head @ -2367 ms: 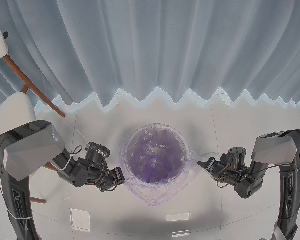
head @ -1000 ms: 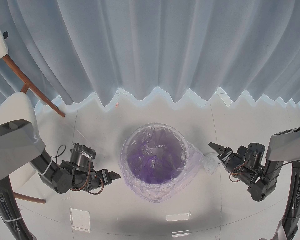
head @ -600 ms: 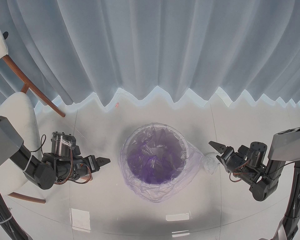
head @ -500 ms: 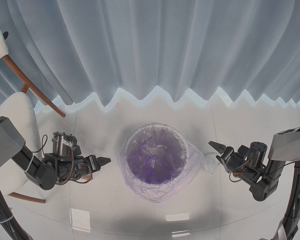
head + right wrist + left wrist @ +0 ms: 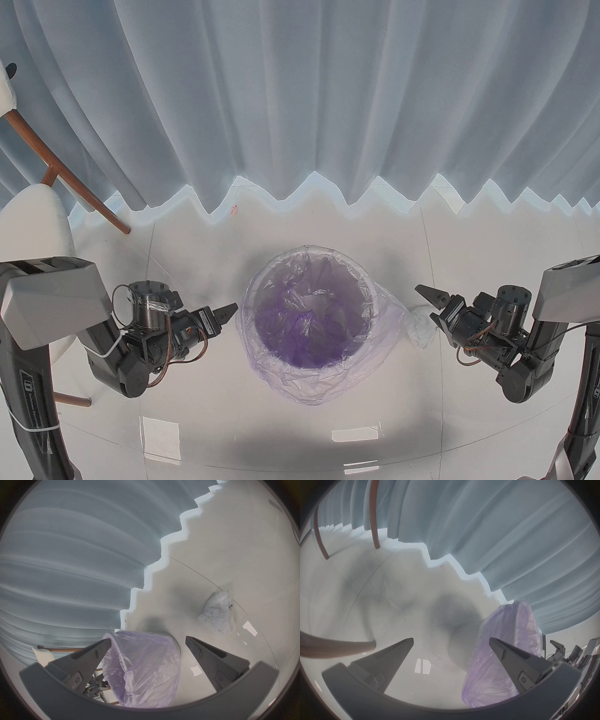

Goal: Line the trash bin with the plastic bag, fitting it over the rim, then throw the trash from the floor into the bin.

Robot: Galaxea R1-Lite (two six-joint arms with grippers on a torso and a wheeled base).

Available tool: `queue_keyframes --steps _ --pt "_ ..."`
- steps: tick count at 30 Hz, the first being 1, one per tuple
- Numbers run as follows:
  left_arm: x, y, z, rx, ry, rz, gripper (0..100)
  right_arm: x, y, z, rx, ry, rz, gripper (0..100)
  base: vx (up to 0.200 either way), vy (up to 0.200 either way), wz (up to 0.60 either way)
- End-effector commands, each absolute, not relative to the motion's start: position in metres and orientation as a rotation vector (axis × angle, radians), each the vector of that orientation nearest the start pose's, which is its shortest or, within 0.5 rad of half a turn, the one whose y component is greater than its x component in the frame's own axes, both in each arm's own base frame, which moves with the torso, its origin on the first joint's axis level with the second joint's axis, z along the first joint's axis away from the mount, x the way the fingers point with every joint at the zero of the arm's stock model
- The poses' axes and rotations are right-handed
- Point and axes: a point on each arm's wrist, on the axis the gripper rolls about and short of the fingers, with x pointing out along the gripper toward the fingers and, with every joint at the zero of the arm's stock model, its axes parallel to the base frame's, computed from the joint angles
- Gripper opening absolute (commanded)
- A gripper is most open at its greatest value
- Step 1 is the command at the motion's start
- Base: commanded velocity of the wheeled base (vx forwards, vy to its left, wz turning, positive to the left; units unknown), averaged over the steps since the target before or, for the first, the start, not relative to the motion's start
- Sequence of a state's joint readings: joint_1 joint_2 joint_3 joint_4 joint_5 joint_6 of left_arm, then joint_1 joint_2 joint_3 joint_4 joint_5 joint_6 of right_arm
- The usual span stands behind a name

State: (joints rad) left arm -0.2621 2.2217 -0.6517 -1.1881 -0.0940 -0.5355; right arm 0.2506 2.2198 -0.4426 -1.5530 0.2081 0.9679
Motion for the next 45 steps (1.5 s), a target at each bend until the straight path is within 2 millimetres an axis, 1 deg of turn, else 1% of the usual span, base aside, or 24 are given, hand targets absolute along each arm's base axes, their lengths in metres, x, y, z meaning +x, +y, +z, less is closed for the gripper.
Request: queue_keyframes --steps 1,7,16,19,22,24,26,28,31,34,39,42,45 --pt "0.338 -0.1 -0.005 -0.478 0.542 -0.24 100 0.31 0.085 0.025 0.941 0.432 0.314 100 0.0 0.0 0.0" --pt "0.337 -0.101 -0.003 -0.483 0.496 -0.265 100 0.313 0.086 0.016 0.939 0.457 0.313 100 0.0 0.0 0.0" --pt "0.33 -0.099 0.001 -0.492 0.46 -0.295 100 0.313 0.086 0.015 0.939 0.458 0.313 100 0.0 0.0 0.0" --pt "0.322 -0.095 0.002 -0.506 0.43 -0.369 100 0.313 0.086 0.015 0.938 0.46 0.312 100 0.0 0.0 0.0" --pt "0.32 -0.093 0.004 -0.512 0.398 -0.418 100 0.313 0.086 0.014 0.938 0.461 0.311 100 0.0 0.0 0.0" --pt "0.32 -0.093 0.002 -0.514 0.411 -0.423 100 0.313 0.086 0.015 0.938 0.46 0.312 100 0.0 0.0 0.0" --pt "0.322 -0.094 0.002 -0.514 0.407 -0.424 100 0.313 0.086 0.014 0.938 0.461 0.311 100 0.0 0.0 0.0" --pt "0.327 -0.095 0.002 -0.517 0.391 -0.424 100 0.312 0.087 0.014 0.938 0.464 0.313 100 0.0 0.0 0.0" --pt "0.33 -0.096 -0.006 -0.514 0.405 -0.417 100 0.312 0.087 0.013 0.938 0.465 0.312 100 0.0 0.0 0.0" --pt "0.332 -0.096 -0.007 -0.514 0.402 -0.415 100 0.312 0.087 0.013 0.937 0.468 0.313 100 0.0 0.0 0.0" --pt "0.344 -0.098 -0.015 -0.517 0.377 -0.384 100 0.312 0.088 0.013 0.937 0.47 0.314 100 0.0 0.0 0.0" --pt "0.351 -0.1 -0.026 -0.514 0.374 -0.351 100 0.311 0.088 0.012 0.938 0.474 0.313 100 0.0 0.0 0.0" --pt "0.364 -0.1 -0.036 -0.514 0.348 -0.312 100 0.311 0.089 0.009 0.935 0.483 0.312 100 0.0 0.0 0.0"
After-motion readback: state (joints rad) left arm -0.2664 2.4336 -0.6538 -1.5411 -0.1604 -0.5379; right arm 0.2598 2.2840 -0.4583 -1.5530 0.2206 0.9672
